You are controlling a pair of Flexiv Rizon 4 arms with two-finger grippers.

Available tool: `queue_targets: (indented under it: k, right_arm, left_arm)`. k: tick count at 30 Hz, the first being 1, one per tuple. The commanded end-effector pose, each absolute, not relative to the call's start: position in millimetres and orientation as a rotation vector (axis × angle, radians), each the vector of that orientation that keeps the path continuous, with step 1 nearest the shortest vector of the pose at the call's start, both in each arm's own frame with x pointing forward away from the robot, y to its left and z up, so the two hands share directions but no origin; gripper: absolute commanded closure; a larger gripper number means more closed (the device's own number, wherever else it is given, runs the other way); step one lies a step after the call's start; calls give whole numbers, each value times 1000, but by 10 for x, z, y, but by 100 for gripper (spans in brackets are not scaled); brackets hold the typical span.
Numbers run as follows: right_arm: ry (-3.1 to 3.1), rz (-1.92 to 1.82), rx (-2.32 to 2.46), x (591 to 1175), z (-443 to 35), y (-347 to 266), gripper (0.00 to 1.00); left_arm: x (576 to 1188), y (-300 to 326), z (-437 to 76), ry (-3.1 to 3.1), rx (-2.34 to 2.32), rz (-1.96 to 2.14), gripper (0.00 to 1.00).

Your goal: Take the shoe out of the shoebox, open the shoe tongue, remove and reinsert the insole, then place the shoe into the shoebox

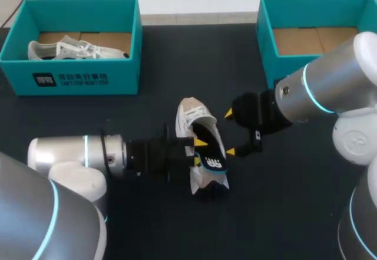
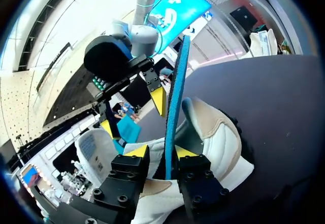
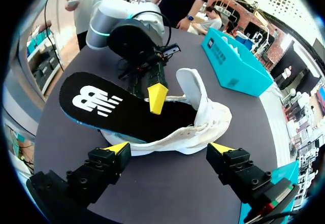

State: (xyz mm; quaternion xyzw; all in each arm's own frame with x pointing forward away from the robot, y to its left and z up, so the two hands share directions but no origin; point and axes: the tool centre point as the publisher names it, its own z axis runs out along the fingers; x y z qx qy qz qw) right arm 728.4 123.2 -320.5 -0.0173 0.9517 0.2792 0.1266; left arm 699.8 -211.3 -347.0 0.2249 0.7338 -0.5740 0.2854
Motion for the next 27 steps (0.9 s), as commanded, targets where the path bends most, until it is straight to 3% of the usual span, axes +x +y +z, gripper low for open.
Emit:
queue_targets:
  k: [1,6,8,11,27]
  right_arm:
    - [2768,814,-50,7270,-3210,1228,0]
    - [2768,814,-50,7270,-3210,1228,0]
    - [2768,814,-50,7270,-3210,1228,0]
    - [2768,814,-50,7270,-3210,1228,0]
    - [2768,814,-50,7270,-3210,1228,0]
  left_arm:
    - [6862,-2085,-3353,1949,603,-1525,66]
    - [6829,-2106,-3297,1943,620,-1526,71]
    - [6817,-2119,-3287,1943,626,-1531,79]
    - [6829,-2136,-3320,1944,627,-1546,100]
    - [7123,-1973,-3578,1979,586,-1505,100]
